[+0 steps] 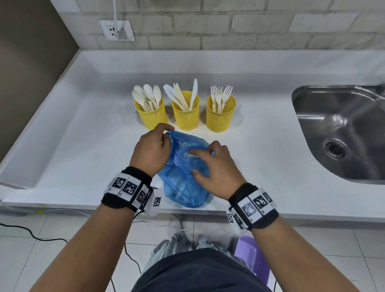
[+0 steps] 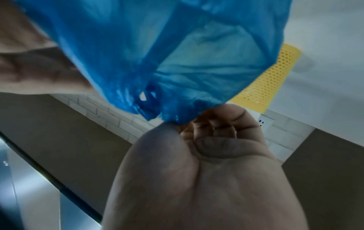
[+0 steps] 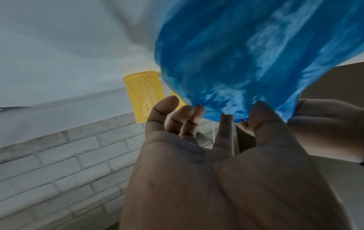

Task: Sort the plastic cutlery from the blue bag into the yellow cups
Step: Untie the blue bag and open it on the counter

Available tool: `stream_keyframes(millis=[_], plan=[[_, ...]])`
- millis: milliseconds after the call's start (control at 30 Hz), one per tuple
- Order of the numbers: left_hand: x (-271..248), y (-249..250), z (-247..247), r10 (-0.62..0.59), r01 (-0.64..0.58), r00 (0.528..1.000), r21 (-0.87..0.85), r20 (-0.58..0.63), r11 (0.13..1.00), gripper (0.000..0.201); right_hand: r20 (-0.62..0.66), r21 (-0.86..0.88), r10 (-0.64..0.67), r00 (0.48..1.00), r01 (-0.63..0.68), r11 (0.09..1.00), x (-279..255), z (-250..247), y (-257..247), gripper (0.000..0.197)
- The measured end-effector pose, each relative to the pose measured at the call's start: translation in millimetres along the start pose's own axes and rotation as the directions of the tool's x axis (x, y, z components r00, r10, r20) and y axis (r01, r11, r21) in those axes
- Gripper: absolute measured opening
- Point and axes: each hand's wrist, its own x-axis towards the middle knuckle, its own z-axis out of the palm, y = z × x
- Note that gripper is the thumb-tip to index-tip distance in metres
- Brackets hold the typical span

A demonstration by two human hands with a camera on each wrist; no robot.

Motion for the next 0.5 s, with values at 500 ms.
stream_keyframes(millis=[500], plan=[[33,-26,-67,-0.092,0.135,0.974,0.203,-0.208,0.97,0.014,-0.032,-0.071,0.146,0.989,-0.148,0.986,-32,-56,36,0.056]])
